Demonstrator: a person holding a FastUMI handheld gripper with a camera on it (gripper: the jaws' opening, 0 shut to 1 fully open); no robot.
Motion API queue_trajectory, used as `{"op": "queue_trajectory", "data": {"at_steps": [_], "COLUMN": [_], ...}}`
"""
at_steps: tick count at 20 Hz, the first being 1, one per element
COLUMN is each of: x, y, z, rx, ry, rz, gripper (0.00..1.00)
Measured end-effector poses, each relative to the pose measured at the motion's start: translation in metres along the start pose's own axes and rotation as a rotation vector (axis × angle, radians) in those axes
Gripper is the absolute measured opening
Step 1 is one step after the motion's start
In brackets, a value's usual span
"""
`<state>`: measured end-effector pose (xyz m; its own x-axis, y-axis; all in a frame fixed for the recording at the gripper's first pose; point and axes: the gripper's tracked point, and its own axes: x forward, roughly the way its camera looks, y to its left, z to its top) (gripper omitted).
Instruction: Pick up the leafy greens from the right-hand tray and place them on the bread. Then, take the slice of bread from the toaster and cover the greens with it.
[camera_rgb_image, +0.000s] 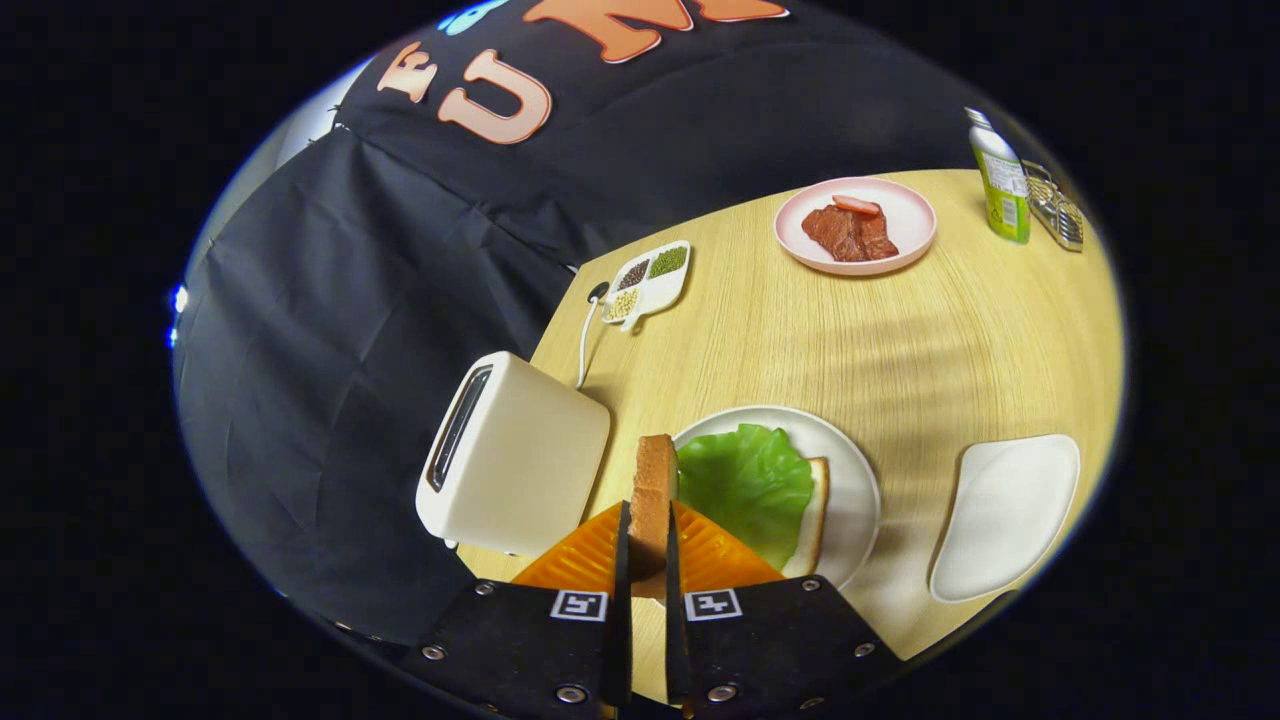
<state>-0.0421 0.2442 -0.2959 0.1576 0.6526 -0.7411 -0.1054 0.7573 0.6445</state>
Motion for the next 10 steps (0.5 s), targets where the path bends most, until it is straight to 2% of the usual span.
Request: {"op": "queue_trajectory", "data": {"at_steps": [3, 6, 8, 10], "x": [0.005, 0.005, 0.005, 0.001], "y": [-0.013, -0.035, -0.051, -0.072], "z": [-0.005, -0.004, -0.004, 0.000], "rx": [0.034, 0.029, 0.007, -0.033], "ry": [0.004, -0.019, -0.033, -0.057], "rz": [0.009, -0.034, -0.096, -0.173], "gripper": [0.14, 0.14, 0.19, 0.34]}}
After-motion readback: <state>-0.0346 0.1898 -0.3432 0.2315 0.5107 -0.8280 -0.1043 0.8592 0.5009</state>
